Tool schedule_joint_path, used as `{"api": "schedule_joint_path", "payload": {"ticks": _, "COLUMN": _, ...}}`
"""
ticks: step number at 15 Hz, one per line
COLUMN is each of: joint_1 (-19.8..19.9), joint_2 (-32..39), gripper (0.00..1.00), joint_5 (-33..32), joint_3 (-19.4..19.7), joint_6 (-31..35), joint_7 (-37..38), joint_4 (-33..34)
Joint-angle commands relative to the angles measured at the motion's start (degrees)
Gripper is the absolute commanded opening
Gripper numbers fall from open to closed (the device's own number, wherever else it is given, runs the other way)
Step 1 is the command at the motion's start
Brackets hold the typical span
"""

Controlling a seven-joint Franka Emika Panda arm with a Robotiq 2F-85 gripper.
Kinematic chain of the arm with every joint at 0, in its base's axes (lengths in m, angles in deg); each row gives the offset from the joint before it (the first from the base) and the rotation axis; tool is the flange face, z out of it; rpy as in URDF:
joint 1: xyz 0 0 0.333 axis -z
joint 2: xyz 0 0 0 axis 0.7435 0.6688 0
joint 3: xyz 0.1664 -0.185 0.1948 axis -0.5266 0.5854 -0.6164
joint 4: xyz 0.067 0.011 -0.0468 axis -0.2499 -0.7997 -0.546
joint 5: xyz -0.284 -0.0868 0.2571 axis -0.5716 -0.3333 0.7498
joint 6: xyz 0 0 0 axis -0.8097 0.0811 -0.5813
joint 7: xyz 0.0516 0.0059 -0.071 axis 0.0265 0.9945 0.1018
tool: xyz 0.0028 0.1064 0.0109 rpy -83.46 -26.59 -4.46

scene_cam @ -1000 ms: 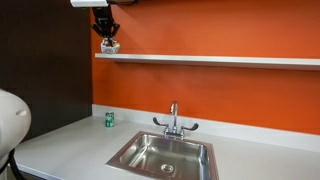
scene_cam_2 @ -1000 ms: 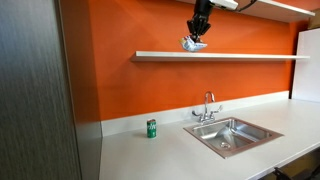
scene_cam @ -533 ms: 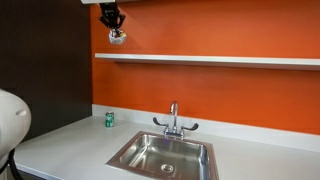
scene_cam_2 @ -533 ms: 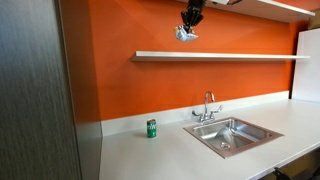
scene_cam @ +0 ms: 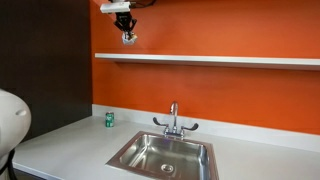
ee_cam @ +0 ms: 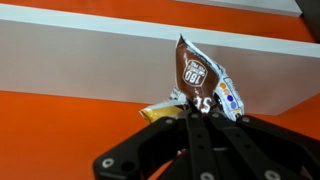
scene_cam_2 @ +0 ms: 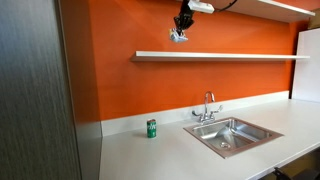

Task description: Place the pack of fritos on the left side of the bottom shelf

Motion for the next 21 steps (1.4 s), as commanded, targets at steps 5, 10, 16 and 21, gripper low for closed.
{"api": "schedule_joint_path", "payload": {"ticks": 5, "joint_1": 0.6, "joint_2": 12.7, "gripper": 0.00, "joint_5": -0.8, "joint_3": 0.6, "joint_6": -2.0, "joint_7": -1.0, "joint_4": 13.0}}
{"api": "schedule_joint_path", "payload": {"ticks": 10, "joint_1": 0.7, "joint_2": 16.9, "gripper": 0.00, "joint_5": -1.1, "joint_3": 1.2, "joint_6": -4.1, "joint_7": -0.4, "joint_4": 17.3}}
{"api": "schedule_joint_path", "payload": {"ticks": 16, "joint_1": 0.3, "joint_2": 19.3, "gripper": 0.00, "joint_5": -1.3, "joint_3": 2.4, "joint_6": -6.9, "joint_7": -0.1, "joint_4": 20.5}}
{"api": "schedule_joint_path", "payload": {"ticks": 21, "joint_1": 0.1, "joint_2": 20.4, "gripper": 0.50, "joint_5": -1.6, "joint_3": 3.1, "joint_6": -8.9, "joint_7": 0.2, "joint_4": 22.1}}
